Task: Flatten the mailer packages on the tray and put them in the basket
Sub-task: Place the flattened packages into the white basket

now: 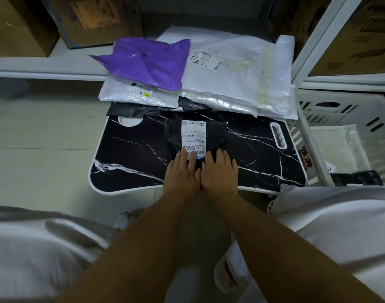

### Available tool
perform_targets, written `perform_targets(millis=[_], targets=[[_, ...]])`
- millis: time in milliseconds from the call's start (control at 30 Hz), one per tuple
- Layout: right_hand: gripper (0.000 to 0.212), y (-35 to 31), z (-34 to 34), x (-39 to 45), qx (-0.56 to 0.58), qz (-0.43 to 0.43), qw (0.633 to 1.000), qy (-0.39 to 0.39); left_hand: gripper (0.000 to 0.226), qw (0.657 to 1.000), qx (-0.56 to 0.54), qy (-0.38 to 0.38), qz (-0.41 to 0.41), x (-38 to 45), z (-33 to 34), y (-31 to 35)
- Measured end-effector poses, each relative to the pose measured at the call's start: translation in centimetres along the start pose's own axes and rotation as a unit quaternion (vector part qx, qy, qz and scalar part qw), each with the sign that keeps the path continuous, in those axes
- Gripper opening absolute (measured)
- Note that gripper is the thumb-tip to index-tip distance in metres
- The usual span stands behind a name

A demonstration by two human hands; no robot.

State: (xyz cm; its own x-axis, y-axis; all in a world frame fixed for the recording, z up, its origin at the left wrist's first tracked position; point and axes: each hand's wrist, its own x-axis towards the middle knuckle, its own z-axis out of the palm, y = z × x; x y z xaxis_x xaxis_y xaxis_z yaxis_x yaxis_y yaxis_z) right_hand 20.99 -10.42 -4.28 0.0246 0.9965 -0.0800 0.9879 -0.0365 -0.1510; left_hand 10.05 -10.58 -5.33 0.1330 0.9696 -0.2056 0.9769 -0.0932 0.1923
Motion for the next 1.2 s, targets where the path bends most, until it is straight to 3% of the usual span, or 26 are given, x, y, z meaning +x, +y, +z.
perform_targets(millis=[100,200,267,367,467,633,767,933,1100,1200], targets=[[0.036,-0.4,-0.6,1.1,-0.011,-0.032,0.998,0.045,0.056,0.998,0.034,0.052,-0.013,0.9,-1.0,0.3],[0.033,-0.7,-0.9,2.6,0.015,-0.071,0.997,0.030,0.046,0.994,0.067,0.080,0.006,1.6,-2.0,0.1],[0.027,-0.7,-1.1,2.9,0.054,-0.063,0.997,0.003,0.039,0.993,0.080,0.075,0.043,2.2,-1.8,-0.3],[0.033,-0.7,-1.3,3.3,0.040,-0.072,0.997,-0.004,0.049,0.992,0.050,0.036,0.108,3.4,-0.9,-0.9],[0.034,-0.5,-1.9,4.6,-0.014,-0.084,0.996,0.005,0.043,0.993,0.012,0.068,0.098,4.3,-1.9,-0.6],[0.031,-0.5,-1.9,6.4,-0.028,-0.092,0.995,0.014,0.039,0.982,0.117,0.112,0.098,5.6,-3.3,-0.2],[0.032,-0.3,-1.2,7.1,0.026,-0.103,0.994,0.001,0.047,0.994,0.074,0.037,0.067,6.4,-2.8,-1.5],[0.040,-0.2,-1.9,8.3,-0.093,-0.106,0.990,0.010,0.054,0.998,0.027,-0.049,0.042,7.7,-3.4,-2.3],[0.053,0.3,-1.4,9.0,0.002,-0.042,0.991,-0.130,0.053,0.997,0.036,-0.068,0.019,8.0,-3.8,-2.4],[0.055,0.2,-1.7,9.0,-0.004,-0.020,0.987,-0.161,0.054,0.996,0.046,-0.071,-0.003,8.0,-3.9,-2.2]])
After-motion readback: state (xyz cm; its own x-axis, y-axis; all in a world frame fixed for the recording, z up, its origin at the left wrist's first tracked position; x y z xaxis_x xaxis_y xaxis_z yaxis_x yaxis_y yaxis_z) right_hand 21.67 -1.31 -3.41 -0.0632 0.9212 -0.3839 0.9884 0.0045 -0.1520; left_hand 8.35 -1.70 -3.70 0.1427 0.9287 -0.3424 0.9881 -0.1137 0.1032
